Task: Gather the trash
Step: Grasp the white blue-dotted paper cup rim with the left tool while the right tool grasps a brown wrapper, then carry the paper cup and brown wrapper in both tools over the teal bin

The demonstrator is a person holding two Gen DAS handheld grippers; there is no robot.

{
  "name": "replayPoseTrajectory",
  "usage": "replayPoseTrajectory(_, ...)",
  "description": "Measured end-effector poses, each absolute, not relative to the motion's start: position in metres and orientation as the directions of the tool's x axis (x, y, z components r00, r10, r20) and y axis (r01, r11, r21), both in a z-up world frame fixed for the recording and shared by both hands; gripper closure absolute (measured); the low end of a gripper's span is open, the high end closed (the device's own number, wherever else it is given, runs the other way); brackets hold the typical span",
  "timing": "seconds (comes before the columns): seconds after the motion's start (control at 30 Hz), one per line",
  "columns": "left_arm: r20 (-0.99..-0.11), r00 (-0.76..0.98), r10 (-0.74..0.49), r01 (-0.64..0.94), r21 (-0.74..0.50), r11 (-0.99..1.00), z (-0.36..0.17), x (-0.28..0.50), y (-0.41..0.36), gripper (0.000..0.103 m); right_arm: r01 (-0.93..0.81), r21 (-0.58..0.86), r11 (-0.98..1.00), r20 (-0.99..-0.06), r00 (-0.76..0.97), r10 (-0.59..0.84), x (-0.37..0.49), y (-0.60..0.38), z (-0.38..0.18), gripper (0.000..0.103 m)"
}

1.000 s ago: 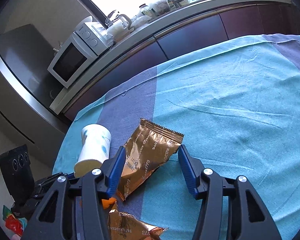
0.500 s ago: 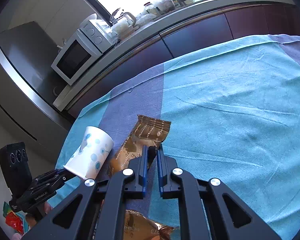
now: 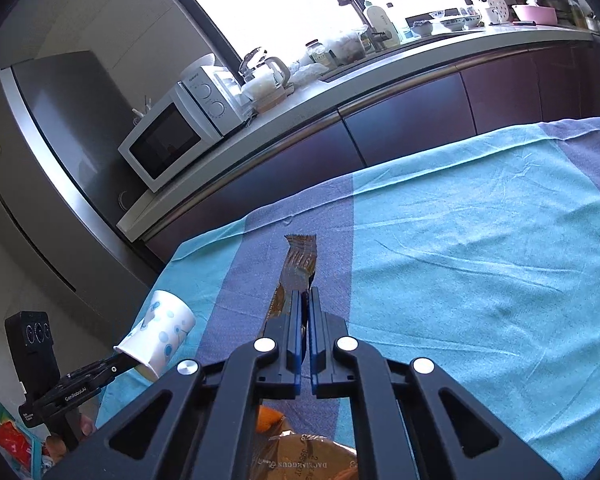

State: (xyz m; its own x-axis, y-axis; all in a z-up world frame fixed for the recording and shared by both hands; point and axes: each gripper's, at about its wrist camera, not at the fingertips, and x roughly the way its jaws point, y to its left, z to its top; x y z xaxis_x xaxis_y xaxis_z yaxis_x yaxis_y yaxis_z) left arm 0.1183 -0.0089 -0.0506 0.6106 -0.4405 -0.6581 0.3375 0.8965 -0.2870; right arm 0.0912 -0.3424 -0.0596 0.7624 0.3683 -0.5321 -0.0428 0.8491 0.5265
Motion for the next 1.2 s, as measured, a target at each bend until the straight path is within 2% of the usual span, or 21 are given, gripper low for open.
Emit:
replayPoseTrajectory(0.37, -0.643, 0.657, -0.393, 0.29, -0.265, 0.92, -0.043, 0.094, 0.031, 0.096, -0.111, 0.543, 0.832, -0.459, 0.791, 0.405, 0.083, -0.324, -0.038, 0.101)
replayPoseTrajectory(0.67, -0.643, 0.682, -0.348, 0.238, -0.255, 0.937, -0.043, 0.079, 0.061, 0.096, -0.206, 0.587, 0.783, -0.401, 0.766, 0.502, 0.071, -0.295, -0.028, 0.101)
replayPoseTrajectory(1.2, -0.631, 0.723, -0.282, 0.169, -0.234, 0.957, -0.036, 0.053, 0.1, 0.096, -0.311, 0.628, 0.713, -0.372, 0.685, 0.626, 0.065, -0.236, -0.03, 0.101)
